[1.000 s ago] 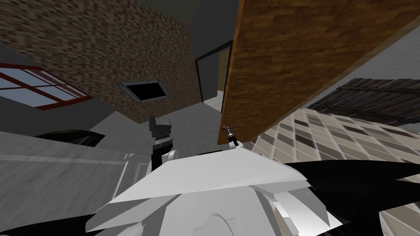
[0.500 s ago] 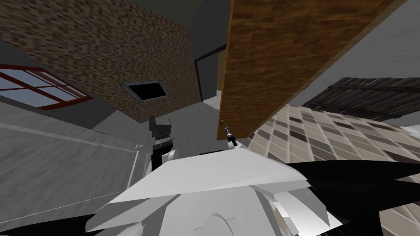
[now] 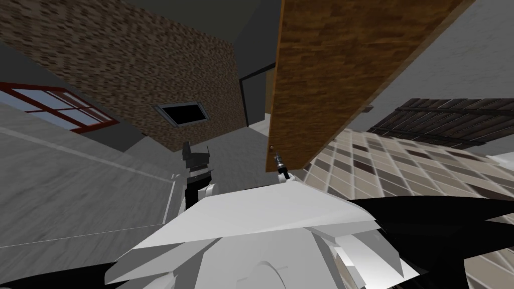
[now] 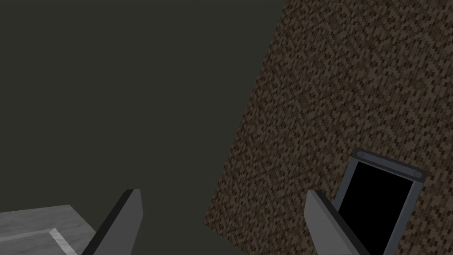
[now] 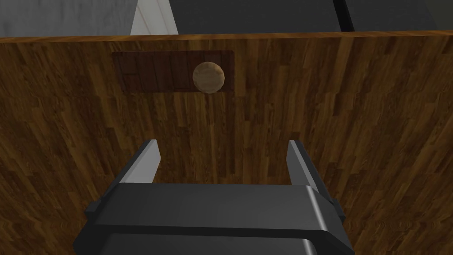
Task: Push the door open
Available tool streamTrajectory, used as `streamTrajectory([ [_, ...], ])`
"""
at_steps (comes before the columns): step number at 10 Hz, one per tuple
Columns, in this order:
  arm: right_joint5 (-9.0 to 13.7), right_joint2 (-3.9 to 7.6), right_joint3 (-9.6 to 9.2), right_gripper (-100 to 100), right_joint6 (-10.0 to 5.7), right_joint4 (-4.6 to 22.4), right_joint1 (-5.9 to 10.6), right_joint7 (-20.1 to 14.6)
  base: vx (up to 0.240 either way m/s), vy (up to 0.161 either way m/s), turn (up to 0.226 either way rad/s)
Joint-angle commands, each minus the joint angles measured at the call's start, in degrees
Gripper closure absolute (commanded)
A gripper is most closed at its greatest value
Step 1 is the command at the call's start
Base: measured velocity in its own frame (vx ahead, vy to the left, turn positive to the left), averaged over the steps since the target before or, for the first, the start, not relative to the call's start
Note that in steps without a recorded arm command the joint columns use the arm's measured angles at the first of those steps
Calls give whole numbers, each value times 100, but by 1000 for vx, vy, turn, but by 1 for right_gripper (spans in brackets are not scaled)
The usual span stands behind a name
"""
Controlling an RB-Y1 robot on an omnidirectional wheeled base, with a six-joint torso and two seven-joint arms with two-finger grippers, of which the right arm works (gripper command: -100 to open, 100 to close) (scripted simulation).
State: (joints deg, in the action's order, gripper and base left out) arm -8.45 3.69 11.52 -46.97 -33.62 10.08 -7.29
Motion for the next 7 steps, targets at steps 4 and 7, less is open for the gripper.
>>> streamTrajectory([
  [4,20,-6,71,-100,-105,1,-47,37,250,-10,35],
  [7,23,-44,85,-100,-126,-5,-73,43,209,-18,18],
])
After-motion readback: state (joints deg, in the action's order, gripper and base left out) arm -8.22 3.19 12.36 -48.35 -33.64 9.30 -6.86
